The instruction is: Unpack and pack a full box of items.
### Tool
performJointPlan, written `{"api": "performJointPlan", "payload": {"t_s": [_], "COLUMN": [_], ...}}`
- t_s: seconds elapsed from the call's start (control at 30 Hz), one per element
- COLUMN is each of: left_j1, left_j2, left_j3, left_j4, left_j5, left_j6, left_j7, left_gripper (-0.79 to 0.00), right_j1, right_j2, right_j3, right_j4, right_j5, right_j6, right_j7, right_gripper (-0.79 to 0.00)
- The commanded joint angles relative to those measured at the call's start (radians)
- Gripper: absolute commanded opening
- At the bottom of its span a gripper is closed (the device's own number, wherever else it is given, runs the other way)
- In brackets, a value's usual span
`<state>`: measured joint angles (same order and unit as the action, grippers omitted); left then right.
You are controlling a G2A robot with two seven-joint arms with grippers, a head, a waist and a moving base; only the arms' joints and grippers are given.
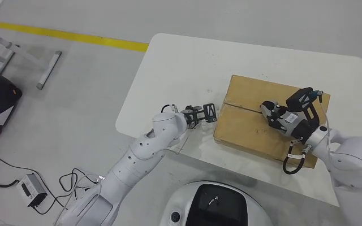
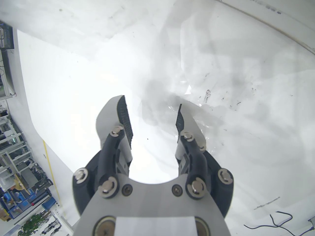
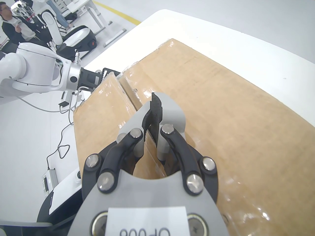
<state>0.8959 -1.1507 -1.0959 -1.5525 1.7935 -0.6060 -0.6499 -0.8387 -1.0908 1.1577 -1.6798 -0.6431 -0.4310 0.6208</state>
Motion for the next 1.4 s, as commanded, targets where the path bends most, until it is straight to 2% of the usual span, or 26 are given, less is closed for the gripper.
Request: {"api": "performJointPlan", "payload": {"t_s": [0.0, 0.33, 0.57, 0.73, 0.77, 0.8, 1.0, 1.37], "left_j1": [0.001, 0.031, 0.068, 0.093, 0.094, 0.098, 0.091, 0.032], "left_j2": [-0.001, 0.008, 0.019, 0.024, 0.024, 0.023, 0.024, 0.011], "left_j3": [-0.001, -0.049, -0.112, -0.140, -0.142, -0.148, -0.161, -0.161], "left_j4": [0.001, -0.034, -0.108, -0.149, -0.151, -0.145, -0.146, -0.068], "left_j5": [0.002, 0.021, 0.031, 0.004, -0.004, -0.039, -0.110, -0.329], "left_j6": [0.002, 0.004, 0.003, -0.034, -0.044, -0.046, -0.099, -0.076], "left_j7": [0.000, 0.002, -0.004, -0.001, -0.002, -0.001, -0.036, -0.195], "left_gripper": [-0.785, -0.785, -0.785, -0.785, -0.563, 0.000, 0.000, 0.000], "right_j1": [0.000, 0.003, 0.001, -0.002, -0.003, -0.004, -0.008, -0.016], "right_j2": [0.000, -0.001, -0.001, -0.001, -0.001, -0.001, 0.000, 0.001], "right_j3": [0.000, -0.003, -0.003, -0.005, -0.005, -0.006, 0.001, 0.006], "right_j4": [0.000, -0.001, -0.002, -0.007, -0.008, -0.010, -0.014, -0.020], "right_j5": [0.000, -0.001, -0.003, -0.004, -0.005, -0.005, -0.006, -0.007], "right_j6": [0.000, 0.002, 0.004, 0.005, 0.006, 0.007, 0.008, 0.008], "right_j7": [0.000, 0.003, 0.002, 0.005, 0.005, 0.005, 0.009, 0.011], "right_gripper": [-0.785, -0.785, -0.785, -0.785, -0.785, -0.785, -0.785, -0.785]}}
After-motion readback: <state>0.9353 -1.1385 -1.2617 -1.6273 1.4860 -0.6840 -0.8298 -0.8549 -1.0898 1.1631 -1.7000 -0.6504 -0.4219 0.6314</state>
